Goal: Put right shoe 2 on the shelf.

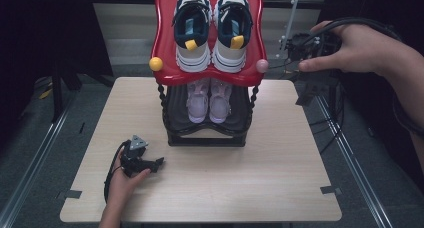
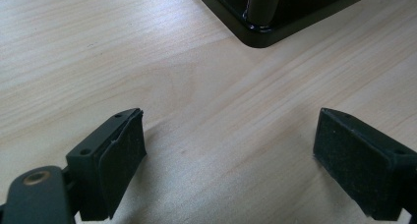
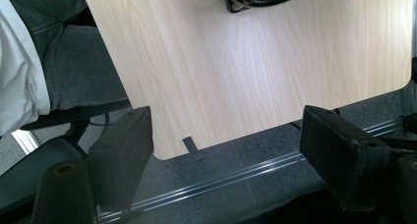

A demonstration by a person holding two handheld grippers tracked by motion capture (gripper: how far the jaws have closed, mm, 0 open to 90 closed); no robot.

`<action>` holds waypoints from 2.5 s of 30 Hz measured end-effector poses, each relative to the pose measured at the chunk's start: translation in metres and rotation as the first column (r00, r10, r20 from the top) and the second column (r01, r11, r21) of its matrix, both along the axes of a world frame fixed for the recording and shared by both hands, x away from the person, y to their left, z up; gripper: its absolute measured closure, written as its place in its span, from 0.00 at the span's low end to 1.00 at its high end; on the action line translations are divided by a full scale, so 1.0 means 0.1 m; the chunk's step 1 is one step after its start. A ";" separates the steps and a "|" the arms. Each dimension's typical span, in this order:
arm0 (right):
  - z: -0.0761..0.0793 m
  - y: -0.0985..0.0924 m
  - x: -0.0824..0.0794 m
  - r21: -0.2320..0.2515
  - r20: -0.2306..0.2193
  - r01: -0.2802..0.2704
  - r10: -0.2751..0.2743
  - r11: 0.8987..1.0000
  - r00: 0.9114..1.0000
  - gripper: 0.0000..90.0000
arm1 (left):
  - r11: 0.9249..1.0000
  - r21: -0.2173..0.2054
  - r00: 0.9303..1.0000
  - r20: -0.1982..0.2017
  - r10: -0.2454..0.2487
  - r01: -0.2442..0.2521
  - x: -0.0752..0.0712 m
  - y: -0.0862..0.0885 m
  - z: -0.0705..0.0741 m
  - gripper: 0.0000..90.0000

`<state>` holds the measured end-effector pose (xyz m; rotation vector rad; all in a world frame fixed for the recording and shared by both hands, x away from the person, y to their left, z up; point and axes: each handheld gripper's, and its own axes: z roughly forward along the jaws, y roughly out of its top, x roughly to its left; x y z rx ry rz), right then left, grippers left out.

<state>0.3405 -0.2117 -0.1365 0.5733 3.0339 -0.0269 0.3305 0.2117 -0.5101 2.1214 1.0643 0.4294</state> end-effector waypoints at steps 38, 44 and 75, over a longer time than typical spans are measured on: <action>-1.07 -0.54 -0.14 0.032 0.000 0.057 -0.057 0.998 0.998 0.22 | 1.000 0.002 1.000 -0.002 -0.001 0.001 0.00 0.00 0.00 0.13; -1.28 -0.56 -0.13 0.033 -0.014 0.054 -0.054 0.998 0.998 0.22 | 1.000 0.002 1.000 -0.002 -0.001 0.001 0.00 0.00 0.00 0.13; -2.05 -0.68 -0.19 0.086 -0.055 0.075 -0.071 0.993 0.996 0.22 | 1.000 0.006 1.000 0.000 -0.005 0.005 0.00 0.00 0.00 0.13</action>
